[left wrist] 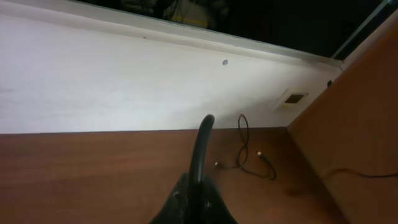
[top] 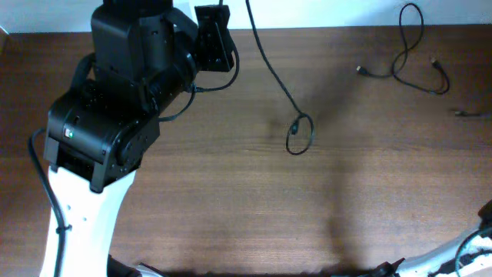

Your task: Untangle cables

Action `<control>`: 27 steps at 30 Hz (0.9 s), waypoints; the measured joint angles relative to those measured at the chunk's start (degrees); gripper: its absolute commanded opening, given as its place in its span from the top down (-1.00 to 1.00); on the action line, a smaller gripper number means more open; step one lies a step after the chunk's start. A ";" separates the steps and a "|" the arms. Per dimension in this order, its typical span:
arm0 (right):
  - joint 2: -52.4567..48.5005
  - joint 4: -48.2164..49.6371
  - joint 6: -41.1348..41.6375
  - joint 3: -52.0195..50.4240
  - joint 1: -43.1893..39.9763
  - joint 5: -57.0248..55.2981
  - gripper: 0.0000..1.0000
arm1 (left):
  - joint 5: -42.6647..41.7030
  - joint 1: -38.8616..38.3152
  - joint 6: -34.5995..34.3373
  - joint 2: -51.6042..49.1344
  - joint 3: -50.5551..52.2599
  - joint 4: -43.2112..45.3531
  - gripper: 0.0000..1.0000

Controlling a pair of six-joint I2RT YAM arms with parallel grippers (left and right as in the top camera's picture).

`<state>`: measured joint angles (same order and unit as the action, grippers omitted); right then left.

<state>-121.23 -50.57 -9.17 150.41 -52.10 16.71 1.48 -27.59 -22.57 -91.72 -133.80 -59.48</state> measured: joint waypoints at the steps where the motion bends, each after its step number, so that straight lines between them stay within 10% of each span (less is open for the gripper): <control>1: 1.86 -2.49 0.17 4.52 0.07 2.47 0.92 | 0.00 0.00 0.50 0.00 0.00 -0.07 1.00; 4: 3.63 -5.22 0.33 4.70 0.72 6.82 0.92 | 0.00 0.00 0.55 0.00 0.00 -0.02 1.00; 6: 1.18 0.00 0.83 -7.39 2.01 8.85 -0.97 | -0.02 0.00 0.55 0.00 0.00 -0.17 1.00; 13: -0.72 4.13 3.02 -15.41 2.43 12.52 -0.97 | -0.02 0.00 1.27 0.00 0.00 -0.35 1.00; 19: 1.40 -20.90 12.50 -11.43 13.90 13.84 -0.98 | -0.04 0.00 2.03 0.00 0.02 -0.35 1.00; 27: 1.79 -22.47 59.25 -36.48 27.34 -20.98 -0.98 | -0.02 0.00 2.03 0.00 0.02 -3.15 1.00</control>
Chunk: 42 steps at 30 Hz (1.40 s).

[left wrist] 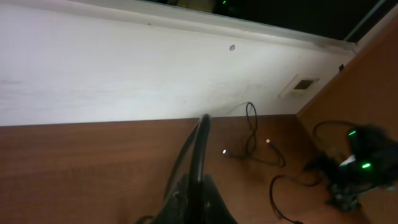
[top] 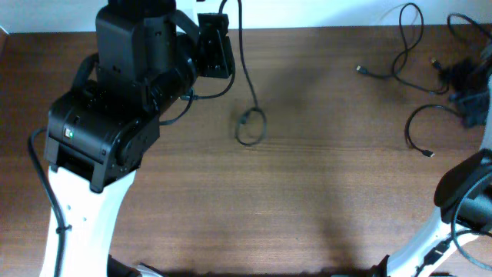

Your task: Untangle cables

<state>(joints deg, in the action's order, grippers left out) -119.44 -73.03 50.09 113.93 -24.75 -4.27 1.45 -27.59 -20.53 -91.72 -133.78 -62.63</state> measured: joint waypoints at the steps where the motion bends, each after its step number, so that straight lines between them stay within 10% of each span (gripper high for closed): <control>1: -0.13 2.43 7.50 -5.81 0.00 0.02 -0.98 | -0.02 0.00 0.00 0.00 0.00 0.09 1.00; 8: -0.50 10.47 44.65 -24.33 5.86 3.28 -0.98 | -0.02 0.00 0.02 0.00 0.00 -0.42 1.00; 17: -0.50 7.06 57.51 -24.92 7.06 -9.22 -0.97 | 0.66 0.00 3.02 0.00 0.00 -1.46 1.00; 20: -0.50 6.88 58.60 -25.27 4.11 -12.37 -0.50 | 0.94 0.00 3.02 0.00 0.00 -1.46 1.00; 21: -0.50 7.52 58.97 -26.21 3.96 -13.42 0.62 | 0.98 0.00 3.02 0.00 0.00 -1.46 1.00; 22: -0.39 10.23 59.04 -28.72 3.96 -13.99 0.92 | 1.11 0.00 3.02 0.00 0.00 -1.46 1.00; 25: -0.37 12.90 59.23 -32.96 3.96 -14.14 0.92 | 1.36 0.00 3.02 0.00 0.00 -1.49 1.00; 28: -0.35 16.37 47.28 -30.99 3.87 -14.80 0.92 | 1.55 0.00 3.02 0.00 0.00 -1.53 1.00; 34: 0.85 32.37 -29.31 -2.58 -0.46 -22.64 0.92 | 1.75 0.00 3.04 0.00 0.00 -3.54 1.00; 36: 0.87 40.65 -43.74 -2.54 -4.87 -24.20 0.92 | 1.81 0.00 3.04 0.00 0.00 -4.04 1.00; 42: -1.62 44.72 -52.15 -2.49 -22.69 -21.51 0.92 | 3.50 0.00 3.04 0.00 0.02 -3.98 1.00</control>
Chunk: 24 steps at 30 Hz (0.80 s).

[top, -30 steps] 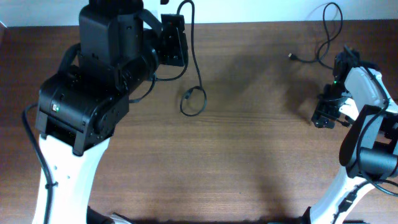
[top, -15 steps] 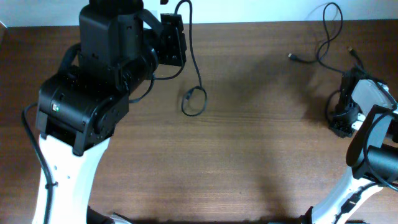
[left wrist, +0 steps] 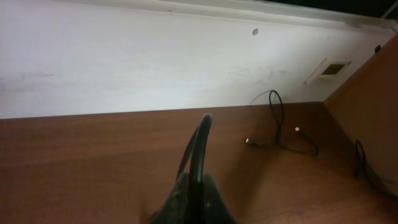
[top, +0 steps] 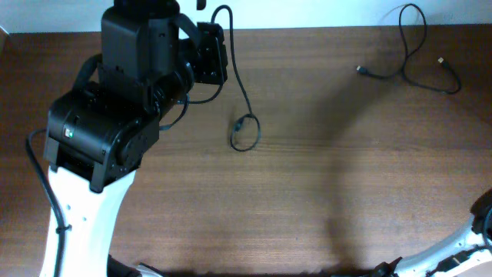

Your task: Untangle cables

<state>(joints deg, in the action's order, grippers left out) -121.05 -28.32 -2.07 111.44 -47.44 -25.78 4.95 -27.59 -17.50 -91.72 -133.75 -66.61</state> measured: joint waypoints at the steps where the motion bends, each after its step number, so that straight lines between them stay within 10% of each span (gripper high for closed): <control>1: -2.49 -0.35 -0.04 0.00 -1.77 1.62 0.92 | 0.00 0.00 0.00 0.00 0.00 0.00 1.00; 10: -15.21 -2.89 3.65 -0.46 -0.46 9.01 0.92 | -0.02 0.00 0.00 0.00 0.00 -0.11 0.99; 11: -15.21 -2.99 3.93 -0.46 -0.46 9.49 -1.00 | -0.02 0.00 0.00 0.00 -0.02 -0.24 0.99; 18: -14.84 -4.72 6.40 -0.44 0.04 10.88 -0.98 | -0.02 0.00 0.00 0.00 0.00 -2.43 1.00; 24: 4.81 -12.72 8.11 1.33 14.25 21.64 -0.98 | -0.02 0.00 0.00 0.00 -0.02 -3.43 1.00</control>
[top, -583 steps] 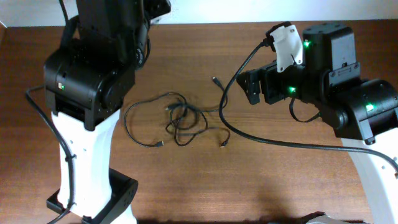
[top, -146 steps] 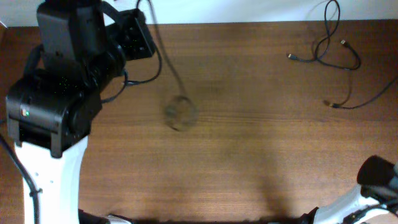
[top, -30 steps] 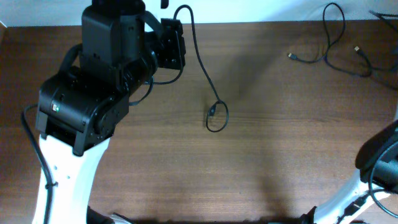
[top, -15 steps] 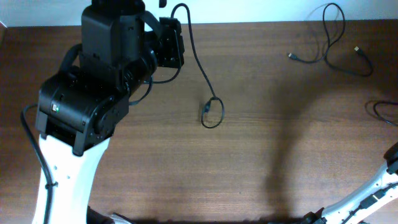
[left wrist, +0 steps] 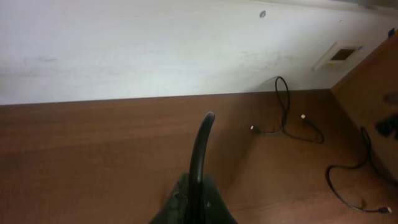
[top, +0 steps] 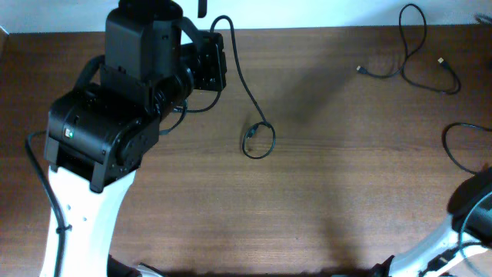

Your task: Untangle cables

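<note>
My left gripper [top: 214, 63] is shut on a black cable [top: 247, 85]. That cable arches up from the jaws, runs down to the table and ends in a small loop [top: 258, 141]. In the left wrist view the held cable [left wrist: 201, 146] rises straight out of the closed left gripper [left wrist: 195, 194]. A second black cable [top: 416, 48] lies at the far right corner, also seen as the far cable [left wrist: 285, 111]. A third cable [top: 455, 148] curves in from the right edge, showing as a thin arc [left wrist: 346, 184]. A dark blur [left wrist: 389, 124] sits above it.
The left arm's big black body [top: 115, 115] covers the table's left side. Part of the right arm [top: 470, 201] shows at the lower right corner. A white wall [left wrist: 155, 50] with a socket plate [left wrist: 342, 55] runs along the table's far edge.
The small loop at the end of the held cable lies a little further right. A third cable now curves in at the right edge, where none showed before. My left gripper stays shut on its cable.
First the held cable's loop lay near mid-table. Then it lay further left, and a dark gripper with a curved cable was at the far right. After that the gripper and curved cable were out of view. Now the curved cable shows again at the right edge.
</note>
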Action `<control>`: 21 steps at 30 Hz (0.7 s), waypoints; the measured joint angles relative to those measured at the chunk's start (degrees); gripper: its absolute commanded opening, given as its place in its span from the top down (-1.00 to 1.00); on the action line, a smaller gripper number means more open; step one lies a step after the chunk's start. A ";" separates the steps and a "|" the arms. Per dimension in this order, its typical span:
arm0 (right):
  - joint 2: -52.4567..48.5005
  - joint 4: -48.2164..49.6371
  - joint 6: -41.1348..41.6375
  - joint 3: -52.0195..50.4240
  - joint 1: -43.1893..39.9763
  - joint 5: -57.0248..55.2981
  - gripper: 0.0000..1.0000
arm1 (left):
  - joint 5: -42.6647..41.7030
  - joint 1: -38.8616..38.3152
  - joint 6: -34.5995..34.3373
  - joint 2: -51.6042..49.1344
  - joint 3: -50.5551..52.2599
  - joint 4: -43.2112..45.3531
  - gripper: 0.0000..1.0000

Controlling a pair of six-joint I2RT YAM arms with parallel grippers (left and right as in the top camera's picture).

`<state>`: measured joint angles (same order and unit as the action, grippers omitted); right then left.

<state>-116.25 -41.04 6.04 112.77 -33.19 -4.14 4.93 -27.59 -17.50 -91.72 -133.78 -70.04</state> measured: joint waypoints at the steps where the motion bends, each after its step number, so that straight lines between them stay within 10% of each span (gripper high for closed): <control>1: 2.38 -1.05 -0.31 0.04 3.39 0.55 -0.97 | 0.00 0.00 0.00 0.00 0.00 0.17 1.00; 9: 21.97 -5.27 -5.25 0.07 15.19 0.59 -0.98 | -9.55 0.00 -0.09 -18.97 -0.02 24.68 1.00; 10: 25.24 -5.31 -5.29 0.11 15.19 0.57 -0.97 | -12.41 -0.07 -0.87 -21.59 0.24 26.67 0.75; 11: 27.34 -5.42 -5.29 0.28 15.19 0.57 -0.97 | -16.31 -0.35 -2.03 -23.67 0.26 29.59 -0.98; 16: 27.74 -6.75 -5.40 0.42 15.19 2.01 -0.97 | -20.28 -2.34 -3.52 -25.07 0.07 27.47 -0.98; 21: 24.33 -7.28 -5.22 0.42 15.80 6.03 -0.99 | -3.30 -2.69 0.55 -22.51 -10.32 6.56 -0.98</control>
<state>-91.92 -48.31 0.82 113.19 -17.39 1.89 1.63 -30.28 -16.95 -114.24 -144.09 -63.48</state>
